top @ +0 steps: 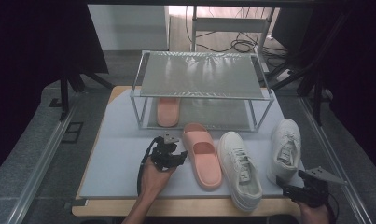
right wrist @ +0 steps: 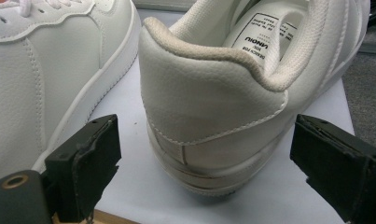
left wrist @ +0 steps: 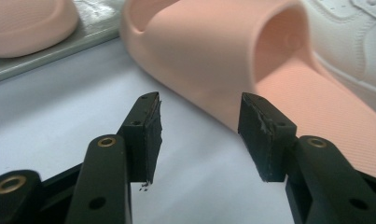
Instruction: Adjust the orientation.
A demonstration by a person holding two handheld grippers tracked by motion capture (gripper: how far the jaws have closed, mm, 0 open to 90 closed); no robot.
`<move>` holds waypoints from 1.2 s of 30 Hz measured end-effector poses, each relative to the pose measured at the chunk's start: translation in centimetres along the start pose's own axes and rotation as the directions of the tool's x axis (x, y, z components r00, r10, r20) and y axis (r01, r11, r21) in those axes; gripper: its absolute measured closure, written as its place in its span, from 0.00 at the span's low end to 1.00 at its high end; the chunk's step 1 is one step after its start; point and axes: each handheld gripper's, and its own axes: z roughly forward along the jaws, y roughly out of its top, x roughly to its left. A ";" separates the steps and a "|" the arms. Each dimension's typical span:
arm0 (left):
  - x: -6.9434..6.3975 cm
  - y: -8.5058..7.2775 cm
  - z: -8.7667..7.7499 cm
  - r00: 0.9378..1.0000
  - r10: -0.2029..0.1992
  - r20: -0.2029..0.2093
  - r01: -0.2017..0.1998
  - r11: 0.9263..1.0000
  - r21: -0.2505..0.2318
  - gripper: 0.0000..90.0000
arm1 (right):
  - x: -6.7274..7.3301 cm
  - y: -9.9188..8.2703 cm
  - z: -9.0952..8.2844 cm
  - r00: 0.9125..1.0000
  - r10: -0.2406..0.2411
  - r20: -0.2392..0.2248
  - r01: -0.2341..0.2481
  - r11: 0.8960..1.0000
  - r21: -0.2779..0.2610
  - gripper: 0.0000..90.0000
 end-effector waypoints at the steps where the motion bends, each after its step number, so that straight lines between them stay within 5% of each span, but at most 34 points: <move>1: -0.2 0.1 0.1 1.000 0.003 0.003 -0.003 1.000 0.000 0.54 | 0.0 0.0 0.0 1.000 0.000 0.000 0.000 1.000 0.000 0.09; 8: -1.4 0.9 1.4 1.000 0.015 0.027 -0.015 1.000 0.010 0.56 | 0.0 0.0 0.0 1.000 -0.002 -0.001 0.002 1.000 0.001 0.09; 11: -1.7 1.3 2.2 0.999 0.027 0.018 -0.028 0.999 0.024 0.57 | 0.0 0.0 0.0 1.000 -0.001 -0.001 0.001 1.000 0.001 0.09; 18: -2.0 1.9 3.5 0.999 -0.010 -0.031 0.011 1.000 0.030 0.55 | 0.0 0.0 0.1 1.000 -0.002 -0.002 0.002 1.000 0.002 0.09; 23: -1.6 2.1 4.0 0.998 -0.034 -0.047 0.036 0.999 0.038 0.57 | 0.0 0.0 0.1 1.000 -0.002 -0.002 0.002 1.000 0.003 0.09; 36: 0.6 2.4 3.0 0.994 -0.019 -0.105 0.026 0.997 0.071 0.75 | 0.0 0.0 0.1 1.000 -0.002 -0.003 0.002 1.000 0.006 0.09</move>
